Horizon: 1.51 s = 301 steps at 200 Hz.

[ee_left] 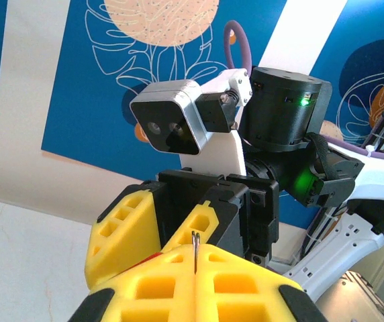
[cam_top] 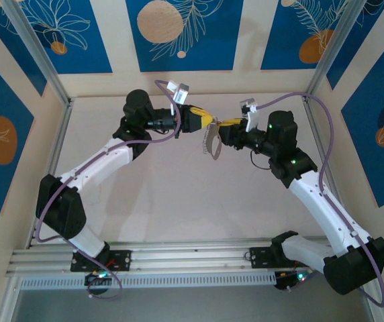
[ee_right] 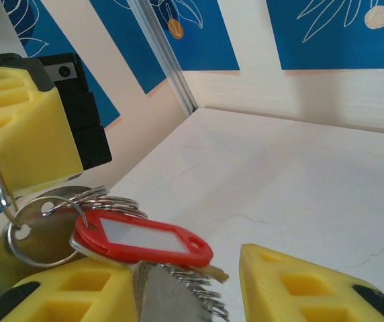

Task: Put the keys on the keyring

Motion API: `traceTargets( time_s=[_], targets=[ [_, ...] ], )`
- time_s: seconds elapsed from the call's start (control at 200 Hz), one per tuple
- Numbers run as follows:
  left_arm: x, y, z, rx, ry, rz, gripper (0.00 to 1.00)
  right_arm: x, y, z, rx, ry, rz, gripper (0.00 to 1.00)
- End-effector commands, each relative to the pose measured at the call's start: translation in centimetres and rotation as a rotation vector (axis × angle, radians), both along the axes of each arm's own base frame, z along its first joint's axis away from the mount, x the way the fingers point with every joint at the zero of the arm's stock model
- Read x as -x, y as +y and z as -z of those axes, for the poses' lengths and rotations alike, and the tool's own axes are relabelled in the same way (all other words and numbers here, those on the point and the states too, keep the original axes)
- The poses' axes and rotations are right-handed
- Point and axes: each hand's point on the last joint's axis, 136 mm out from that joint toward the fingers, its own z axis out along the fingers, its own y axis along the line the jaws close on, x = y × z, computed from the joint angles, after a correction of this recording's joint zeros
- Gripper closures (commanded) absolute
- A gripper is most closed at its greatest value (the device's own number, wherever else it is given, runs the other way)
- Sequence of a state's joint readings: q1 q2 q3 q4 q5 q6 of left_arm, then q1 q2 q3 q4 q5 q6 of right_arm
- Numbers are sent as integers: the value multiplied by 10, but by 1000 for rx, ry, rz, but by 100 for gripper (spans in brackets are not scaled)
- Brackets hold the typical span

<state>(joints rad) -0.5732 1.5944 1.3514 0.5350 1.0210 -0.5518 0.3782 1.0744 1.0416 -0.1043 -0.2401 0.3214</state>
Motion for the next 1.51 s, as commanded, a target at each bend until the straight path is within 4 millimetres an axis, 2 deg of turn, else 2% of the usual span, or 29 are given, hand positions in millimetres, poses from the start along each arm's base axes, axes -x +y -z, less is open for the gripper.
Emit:
traceTargets(
  time_s=[0.0,0.205,0.41,0.71,0.96,1.225,1.44,1.5],
  targets=[
    [10,-2,-18,26,-46,39,100,6,2,-17,-3,-64,-32,58],
    [11,-4,-18,23,-44,50,100,5,4,-21,28,-109,-37,59],
    [12,-5,-18,19,-42,62,100,9,6,-18,108,-182,-45,65],
    [12,-7,-18,15,-39,72,100,4,-6,-12,212,-254,51,54],
    [14,-8,-18,15,-42,76,100,3,-4,-14,213,-266,47,53],
    [13,-8,-17,11,-37,77,100,9,10,-13,219,-290,-5,69],
    [11,-8,-15,9,-35,72,100,11,7,-13,242,-288,4,96],
    [11,-9,-15,8,-34,70,100,11,5,-14,248,-288,12,100]
  ],
)
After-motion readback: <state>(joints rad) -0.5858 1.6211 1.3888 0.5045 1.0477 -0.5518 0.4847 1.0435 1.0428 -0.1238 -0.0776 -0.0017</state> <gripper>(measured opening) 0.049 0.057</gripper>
